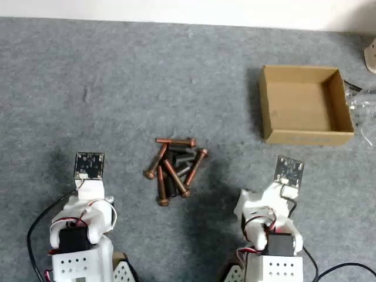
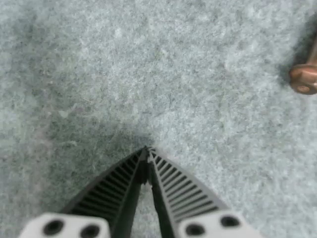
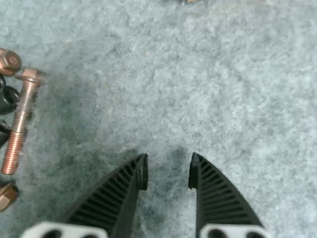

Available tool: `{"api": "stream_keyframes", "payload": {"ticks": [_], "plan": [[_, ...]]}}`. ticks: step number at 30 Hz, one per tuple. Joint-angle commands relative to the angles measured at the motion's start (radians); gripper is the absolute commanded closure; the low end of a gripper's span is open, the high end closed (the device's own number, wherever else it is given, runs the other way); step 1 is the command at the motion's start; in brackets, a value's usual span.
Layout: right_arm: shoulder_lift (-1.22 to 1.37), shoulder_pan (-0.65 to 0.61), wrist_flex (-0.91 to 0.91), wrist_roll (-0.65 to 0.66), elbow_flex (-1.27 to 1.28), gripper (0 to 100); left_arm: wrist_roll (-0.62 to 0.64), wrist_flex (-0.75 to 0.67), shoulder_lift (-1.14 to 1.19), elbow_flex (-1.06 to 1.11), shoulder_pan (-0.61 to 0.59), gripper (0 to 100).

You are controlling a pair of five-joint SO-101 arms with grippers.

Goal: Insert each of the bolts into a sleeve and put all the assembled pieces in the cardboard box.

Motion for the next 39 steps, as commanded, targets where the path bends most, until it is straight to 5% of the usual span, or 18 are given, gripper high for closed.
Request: {"api": "stream_keyframes", "payload": {"ticks": [1,8,14,19,26,29,35,39], "plan": [[-0.001,0.001,-0.012,0.005,0.156,87.5,-0.002,0.005,-0.015,0.021,0.249,99],[0.001,-0.214,-0.022,0.012,0.156,87.5,-0.003,0.003,-0.015,0.021,0.504,99],[-0.001,-0.265,-0.087,0.006,0.156,87.5,-0.005,0.008,-0.015,0.021,0.522,99],[0.001,-0.263,-0.189,0.008,0.156,87.8,-0.006,-0.006,-0.015,0.019,0.458,99],[0.008,-0.260,-0.186,0.012,0.156,87.7,-0.005,-0.305,-0.015,0.002,0.153,99],[0.001,-0.255,-0.186,0.066,0.156,87.5,-0.003,-0.325,-0.015,-0.054,0.059,99],[-0.001,-0.045,-0.185,0.523,0.156,87.5,-0.038,-0.230,-0.012,-0.282,0.028,99],[-0.001,-0.016,-0.185,0.442,0.156,87.5,-0.104,-0.316,0.004,-0.348,0.119,95]]}}
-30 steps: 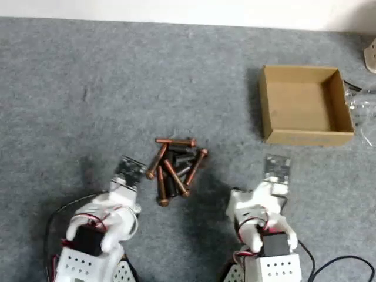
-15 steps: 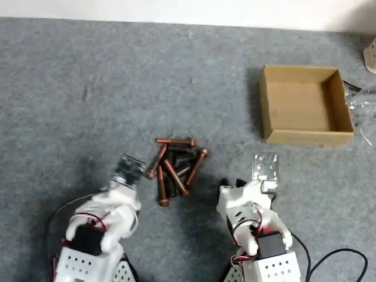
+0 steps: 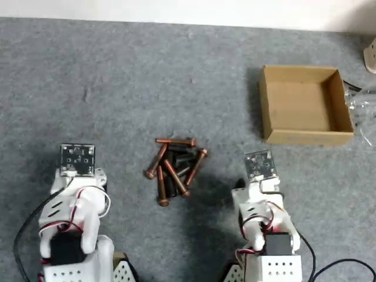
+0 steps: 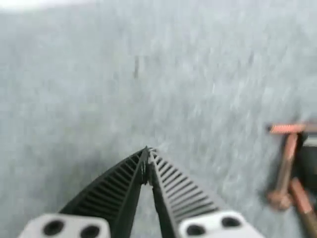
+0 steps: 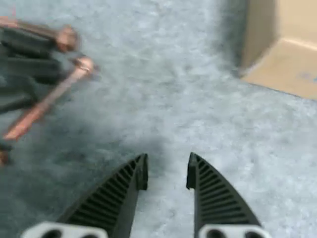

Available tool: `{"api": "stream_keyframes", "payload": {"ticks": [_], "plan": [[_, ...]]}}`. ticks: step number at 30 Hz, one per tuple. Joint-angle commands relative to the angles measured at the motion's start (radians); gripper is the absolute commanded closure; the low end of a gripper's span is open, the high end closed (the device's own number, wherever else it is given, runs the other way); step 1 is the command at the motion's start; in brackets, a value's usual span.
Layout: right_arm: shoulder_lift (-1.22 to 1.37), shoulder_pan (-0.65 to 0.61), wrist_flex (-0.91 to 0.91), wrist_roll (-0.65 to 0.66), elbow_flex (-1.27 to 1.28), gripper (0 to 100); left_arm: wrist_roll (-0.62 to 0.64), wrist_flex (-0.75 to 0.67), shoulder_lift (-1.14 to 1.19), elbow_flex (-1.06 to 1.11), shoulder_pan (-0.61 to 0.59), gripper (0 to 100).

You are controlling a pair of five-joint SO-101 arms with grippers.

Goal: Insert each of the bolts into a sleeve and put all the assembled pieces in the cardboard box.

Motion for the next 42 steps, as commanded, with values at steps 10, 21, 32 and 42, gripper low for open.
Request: {"api": "stream_keyframes", "payload": {"ticks": [10,21,32,42], "plan": [[-0.002,0.030,0.027,-0.032,0.105,87.5,-0.095,-0.511,0.779,-0.191,0.196,94],[-0.002,0.099,0.028,-0.034,0.102,87.5,0.051,-0.563,1.471,-0.475,0.203,94],[0.070,-0.283,-0.094,-0.068,-0.113,87.5,0.049,-0.537,1.478,-0.481,0.220,94],[1.012,-0.374,-0.318,-0.117,-0.621,87.5,0.011,-0.537,1.480,-0.479,0.220,94]]}}
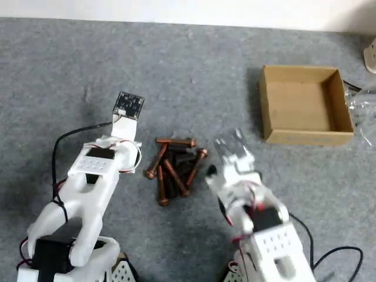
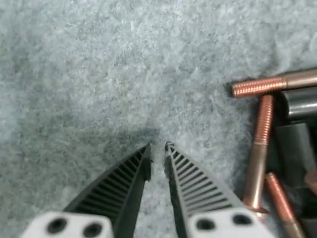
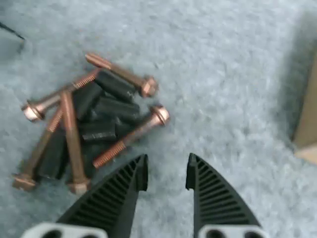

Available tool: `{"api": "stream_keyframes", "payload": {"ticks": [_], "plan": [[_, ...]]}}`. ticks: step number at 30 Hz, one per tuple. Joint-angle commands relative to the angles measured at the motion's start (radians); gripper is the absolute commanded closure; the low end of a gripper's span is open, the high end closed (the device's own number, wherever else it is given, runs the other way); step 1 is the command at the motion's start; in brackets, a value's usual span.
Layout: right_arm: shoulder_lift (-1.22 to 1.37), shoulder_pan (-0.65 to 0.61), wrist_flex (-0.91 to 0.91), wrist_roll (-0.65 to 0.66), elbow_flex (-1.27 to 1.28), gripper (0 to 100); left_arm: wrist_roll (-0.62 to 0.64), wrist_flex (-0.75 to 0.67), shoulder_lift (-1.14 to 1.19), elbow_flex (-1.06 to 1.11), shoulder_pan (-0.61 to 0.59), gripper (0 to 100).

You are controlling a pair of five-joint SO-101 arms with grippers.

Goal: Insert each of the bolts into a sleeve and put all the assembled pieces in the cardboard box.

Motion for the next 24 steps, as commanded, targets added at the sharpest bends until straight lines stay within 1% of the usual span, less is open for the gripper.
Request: {"api": "stream_keyframes", "payload": {"ticks": [1,3,5,7,10,14,24], "plan": [[0.430,-0.051,-0.101,-0.081,-0.265,87.5,-0.044,0.006,-0.002,-0.041,0.001,94],[0.616,-0.076,-0.110,-0.133,-0.392,87.6,-0.044,0.006,-0.002,-0.041,0.001,94],[0.760,-0.097,-0.108,-0.150,-0.498,87.6,-0.046,0.006,-0.002,-0.041,-0.002,94],[0.865,-0.111,-0.108,-0.163,-0.581,87.7,-0.046,0.006,-0.002,-0.041,-0.002,94],[0.983,-0.145,-0.108,-0.253,-0.650,87.7,-0.046,0.006,-0.001,-0.042,-0.001,94],[1.063,-0.176,-0.108,-0.287,-0.657,87.7,-0.046,0.006,-0.001,-0.042,-0.004,94],[1.152,-0.177,-0.105,-0.287,-0.638,87.7,-0.046,0.006,-0.001,-0.039,-0.001,94]]}}
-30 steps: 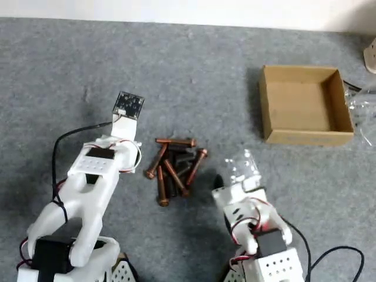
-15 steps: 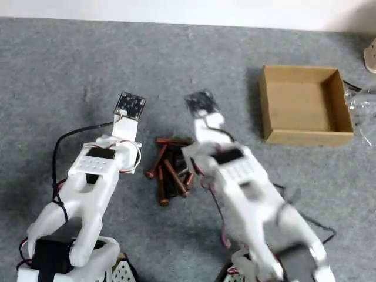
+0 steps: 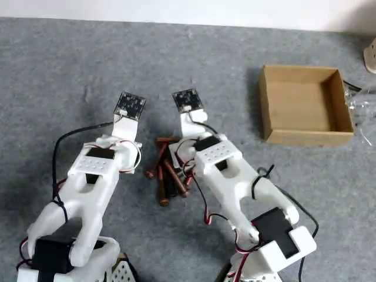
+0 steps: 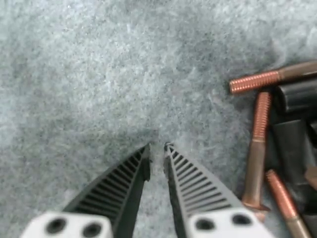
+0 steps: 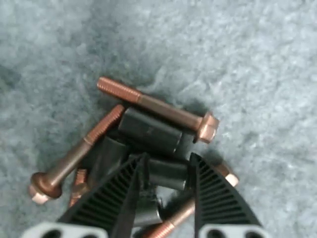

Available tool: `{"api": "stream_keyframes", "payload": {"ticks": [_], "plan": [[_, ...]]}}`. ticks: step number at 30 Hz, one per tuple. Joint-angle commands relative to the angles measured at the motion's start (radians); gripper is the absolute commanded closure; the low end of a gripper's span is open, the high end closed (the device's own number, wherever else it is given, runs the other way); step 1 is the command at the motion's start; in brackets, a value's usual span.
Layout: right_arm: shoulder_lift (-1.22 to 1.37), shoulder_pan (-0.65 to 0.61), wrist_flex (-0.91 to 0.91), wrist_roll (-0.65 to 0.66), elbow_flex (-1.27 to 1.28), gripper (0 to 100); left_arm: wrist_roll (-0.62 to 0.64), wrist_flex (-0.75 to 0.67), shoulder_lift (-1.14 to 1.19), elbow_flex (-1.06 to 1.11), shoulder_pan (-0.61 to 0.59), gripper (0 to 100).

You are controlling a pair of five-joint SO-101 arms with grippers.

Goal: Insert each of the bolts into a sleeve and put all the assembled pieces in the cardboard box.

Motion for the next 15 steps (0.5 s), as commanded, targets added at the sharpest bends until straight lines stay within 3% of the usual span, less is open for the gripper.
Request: {"api": "stream_keyframes", "payload": {"ticks": [1,12,15], "plan": [[0.022,-0.022,-0.010,-0.005,0.018,87.7,-0.009,0.006,-0.001,-0.039,0.001,94],[0.027,-0.005,0.119,-0.003,0.016,87.7,-0.046,0.017,0.097,-0.096,0.036,93],[0.027,-0.010,0.137,-0.003,0.016,87.7,-0.061,0.101,0.183,-0.186,0.036,94]]}}
